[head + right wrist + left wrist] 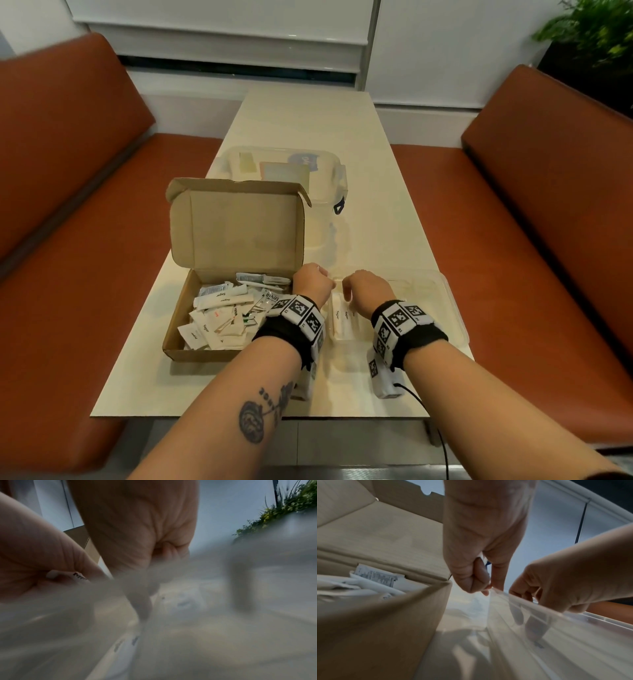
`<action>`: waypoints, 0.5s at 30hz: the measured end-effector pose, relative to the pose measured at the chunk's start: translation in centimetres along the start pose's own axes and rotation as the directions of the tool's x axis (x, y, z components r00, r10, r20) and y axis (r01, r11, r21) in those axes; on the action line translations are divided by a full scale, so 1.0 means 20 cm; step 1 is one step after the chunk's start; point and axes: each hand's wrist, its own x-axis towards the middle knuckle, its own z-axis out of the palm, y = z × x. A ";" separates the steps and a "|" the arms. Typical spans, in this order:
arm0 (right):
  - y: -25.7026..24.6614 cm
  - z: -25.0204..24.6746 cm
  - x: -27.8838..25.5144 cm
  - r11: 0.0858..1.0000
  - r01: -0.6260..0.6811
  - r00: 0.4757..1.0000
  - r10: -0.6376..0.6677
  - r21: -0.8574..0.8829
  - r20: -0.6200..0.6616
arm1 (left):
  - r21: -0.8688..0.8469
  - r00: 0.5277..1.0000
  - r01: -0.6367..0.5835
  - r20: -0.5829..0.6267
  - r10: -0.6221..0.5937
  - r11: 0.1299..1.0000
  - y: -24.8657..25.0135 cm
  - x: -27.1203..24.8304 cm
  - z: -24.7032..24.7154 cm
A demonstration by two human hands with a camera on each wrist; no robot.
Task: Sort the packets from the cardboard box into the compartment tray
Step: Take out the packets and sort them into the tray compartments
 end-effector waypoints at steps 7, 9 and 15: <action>0.00 0.01 -0.01 0.999 0.046 0.997 -0.045 -0.014 0.070 | 0.024 1.000 -0.007 0.003 0.007 1.000 0.00 0.00 0.00; 0.01 0.01 -0.01 0.999 0.045 0.996 -0.044 -0.015 0.072 | 0.032 1.000 -0.004 0.009 0.004 0.999 0.00 0.00 0.00; 0.03 -0.02 0.00 0.944 -0.009 0.992 0.050 0.330 -0.115 | -0.019 0.999 -0.032 -0.037 0.031 0.999 0.03 -0.02 -0.02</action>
